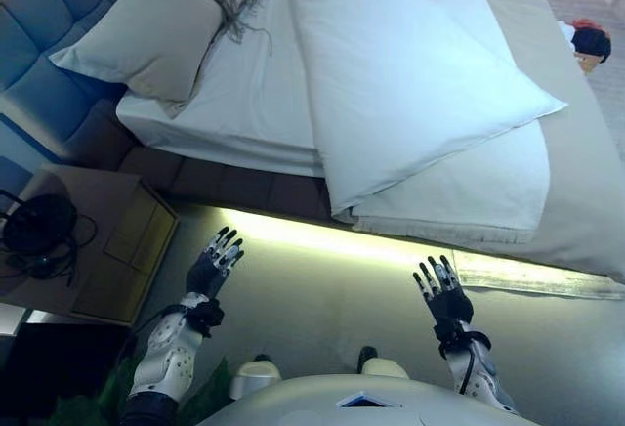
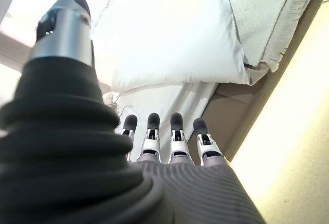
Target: Make the bed neatly
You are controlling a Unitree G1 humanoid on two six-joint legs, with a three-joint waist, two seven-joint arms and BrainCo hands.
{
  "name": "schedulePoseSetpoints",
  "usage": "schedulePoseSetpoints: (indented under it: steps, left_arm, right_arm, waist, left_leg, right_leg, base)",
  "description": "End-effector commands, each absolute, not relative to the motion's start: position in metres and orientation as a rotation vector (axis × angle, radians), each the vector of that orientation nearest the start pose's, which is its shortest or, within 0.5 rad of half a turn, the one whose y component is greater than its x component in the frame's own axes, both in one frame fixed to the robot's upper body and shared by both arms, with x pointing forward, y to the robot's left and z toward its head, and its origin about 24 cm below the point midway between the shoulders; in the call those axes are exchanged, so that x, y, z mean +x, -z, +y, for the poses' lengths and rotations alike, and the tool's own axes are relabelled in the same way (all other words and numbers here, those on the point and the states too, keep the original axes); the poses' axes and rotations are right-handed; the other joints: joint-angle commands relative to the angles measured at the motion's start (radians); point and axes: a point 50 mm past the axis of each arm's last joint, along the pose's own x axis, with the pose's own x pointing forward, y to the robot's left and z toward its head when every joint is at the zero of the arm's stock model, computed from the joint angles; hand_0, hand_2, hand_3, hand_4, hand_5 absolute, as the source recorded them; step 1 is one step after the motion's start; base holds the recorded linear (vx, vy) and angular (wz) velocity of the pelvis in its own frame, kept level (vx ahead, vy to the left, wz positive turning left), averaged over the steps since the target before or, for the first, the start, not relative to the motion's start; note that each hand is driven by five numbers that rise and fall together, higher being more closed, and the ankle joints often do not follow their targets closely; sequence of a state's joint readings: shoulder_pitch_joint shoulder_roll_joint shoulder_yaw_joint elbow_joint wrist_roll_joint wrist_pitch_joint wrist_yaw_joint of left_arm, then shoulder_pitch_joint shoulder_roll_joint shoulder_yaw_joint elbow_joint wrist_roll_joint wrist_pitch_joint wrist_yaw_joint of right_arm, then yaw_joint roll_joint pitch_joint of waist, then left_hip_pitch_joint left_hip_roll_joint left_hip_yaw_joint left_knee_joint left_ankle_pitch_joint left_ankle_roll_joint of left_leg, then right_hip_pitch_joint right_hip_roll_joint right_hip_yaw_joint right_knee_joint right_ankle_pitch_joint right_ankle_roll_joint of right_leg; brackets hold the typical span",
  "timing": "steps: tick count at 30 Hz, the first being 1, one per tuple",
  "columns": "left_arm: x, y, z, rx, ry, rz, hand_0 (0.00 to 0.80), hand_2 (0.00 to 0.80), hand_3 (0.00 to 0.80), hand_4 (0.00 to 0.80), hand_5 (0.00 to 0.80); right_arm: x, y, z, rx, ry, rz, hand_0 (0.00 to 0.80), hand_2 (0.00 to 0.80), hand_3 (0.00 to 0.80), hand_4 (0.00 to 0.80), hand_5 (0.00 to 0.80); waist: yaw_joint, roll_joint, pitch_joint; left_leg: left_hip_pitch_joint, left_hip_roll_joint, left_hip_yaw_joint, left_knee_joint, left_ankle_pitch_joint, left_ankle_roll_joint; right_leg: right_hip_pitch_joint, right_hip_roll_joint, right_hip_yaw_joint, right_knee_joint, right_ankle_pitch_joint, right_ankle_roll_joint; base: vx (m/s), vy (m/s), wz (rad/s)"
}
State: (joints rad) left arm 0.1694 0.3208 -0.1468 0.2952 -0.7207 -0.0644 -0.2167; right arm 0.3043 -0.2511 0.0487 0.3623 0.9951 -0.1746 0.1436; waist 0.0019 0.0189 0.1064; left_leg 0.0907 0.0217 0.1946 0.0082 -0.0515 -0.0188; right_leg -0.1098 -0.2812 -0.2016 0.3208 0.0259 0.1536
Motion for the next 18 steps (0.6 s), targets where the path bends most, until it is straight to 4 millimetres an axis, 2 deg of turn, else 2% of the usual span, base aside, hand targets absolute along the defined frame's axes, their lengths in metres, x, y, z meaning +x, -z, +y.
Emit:
schedulePoseSetpoints:
  steps: [1,3,4,5,7,8,9,10,13,15,18]
  left_arm:
    - [0.2,0.025,0.215,-0.368,0.118,0.283,0.0,0.0,0.0,0.0,0.0]
    - [0.199,0.024,0.217,-0.375,0.099,0.287,0.0,0.0,0.0,0.0,0.0]
    - [0.198,0.024,0.22,-0.386,0.076,0.288,0.0,0.0,0.0,0.0,0.0]
    - [0.199,0.023,0.22,-0.388,0.072,0.286,0.0,0.0,0.0,0.0,0.0]
    - [0.201,0.022,0.222,-0.389,0.061,0.275,0.0,0.0,0.0,0.0,0.0]
    - [0.204,0.021,0.223,-0.386,0.066,0.271,0.0,0.0,0.0,0.0,0.0]
    - [0.206,0.02,0.224,-0.386,0.072,0.264,0.0,0.0,0.0,0.0,0.0]
    - [0.206,0.02,0.225,-0.385,0.073,0.262,0.0,0.0,0.0,0.0,0.0]
    - [0.204,0.02,0.231,-0.383,0.062,0.273,0.0,0.0,0.0,0.0,0.0]
    - [0.198,0.024,0.233,-0.376,0.057,0.29,0.0,0.0,0.0,0.0,0.0]
    - [0.188,0.029,0.236,-0.364,0.057,0.314,0.0,0.0,0.0,0.0,0.0]
  right_arm:
    - [0.154,0.056,-0.224,0.712,0.263,0.244,0.0,0.0,0.0,0.0,0.0]
    - [0.154,0.057,-0.223,0.71,0.256,0.248,0.0,0.0,0.0,0.0,0.0]
    - [0.156,0.057,-0.222,0.714,0.245,0.244,0.0,0.0,0.0,0.0,0.0]
    - [0.158,0.056,-0.221,0.715,0.241,0.24,0.0,0.0,0.0,0.0,0.0]
    - [0.165,0.053,-0.221,0.715,0.228,0.232,0.0,0.0,0.0,0.0,0.0]
    - [0.171,0.052,-0.221,0.715,0.228,0.231,0.0,0.0,0.0,0.0,0.0]
    - [0.176,0.051,-0.222,0.714,0.228,0.229,0.0,0.0,0.0,0.0,0.0]
    - [0.177,0.052,-0.222,0.714,0.227,0.231,0.0,0.0,0.0,0.0,0.0]
    - [0.175,0.054,-0.219,0.72,0.23,0.243,0.0,0.0,0.0,0.0,0.0]
    - [0.167,0.059,-0.218,0.724,0.225,0.26,0.0,0.0,0.0,0.0,0.0]
    - [0.154,0.064,-0.221,0.729,0.235,0.282,0.0,0.0,0.0,0.0,0.0]
  waist:
    - [0.007,-0.006,-0.011]
    - [0.01,-0.009,-0.008]
    - [0.012,-0.018,-0.009]
    - [0.011,-0.025,-0.008]
    - [0.005,-0.042,-0.005]
    - [0.004,-0.054,-0.012]
    - [0.001,-0.063,-0.009]
    - [-0.001,-0.068,-0.011]
    - [0.002,-0.076,-0.012]
    - [-0.003,-0.087,-0.014]
    - [-0.011,-0.094,-0.023]
  left_leg:
    - [-0.042,-0.109,-0.034,0.118,-0.081,0.136]
    - [-0.031,-0.117,-0.036,0.121,-0.087,0.132]
    - [-0.02,-0.123,-0.041,0.122,-0.096,0.123]
    - [-0.029,-0.125,-0.032,0.125,-0.081,0.121]
    - [-0.017,-0.129,-0.039,0.142,-0.108,0.104]
    - [-0.003,-0.129,-0.051,0.152,-0.149,0.091]
    - [-0.006,-0.124,-0.043,0.168,-0.16,0.085]
    - [-0.006,-0.121,-0.042,0.174,-0.168,0.083]
    - [0.001,-0.105,-0.037,0.194,-0.201,0.088]
    - [0.008,-0.098,-0.043,0.216,-0.226,0.098]
    - [0.027,-0.08,-0.065,0.234,-0.251,0.097]
  right_leg:
    - [-0.137,-0.058,0.033,0.351,0.113,-0.014]
    - [-0.135,-0.053,0.013,0.298,0.125,-0.008]
    - [-0.12,-0.043,-0.003,0.208,0.144,0.003]
    - [-0.115,-0.044,-0.026,0.144,0.172,-0.014]
    - [-0.096,-0.038,-0.039,-0.034,0.2,-0.001]
    - [-0.099,-0.038,-0.024,-0.169,0.21,0.031]
    - [-0.092,-0.038,-0.036,-0.293,0.249,0.032]
    - [-0.094,-0.043,-0.038,-0.344,0.264,0.04]
    - [-0.107,-0.043,-0.049,-0.403,0.288,0.059]
    - [-0.122,-0.045,-0.036,-0.397,0.3,0.066]
    - [-0.121,-0.037,-0.019,-0.382,0.286,0.07]
  base:
    - [0.104,0.196,0.32]
    - [0.168,0.013,0.12]
    - [0.125,-0.096,-0.01]
    - [0.159,-0.149,0.03]
    - [0.24,-0.189,-0.04]
    - [0.348,-0.26,-0.12]
    - [0.349,-0.267,-0.1]
    - [0.262,-0.227,-0.01]
    - [0.348,-0.227,0.03]
    - [0.411,-0.268,0.09]
    - [0.473,-0.339,0.38]
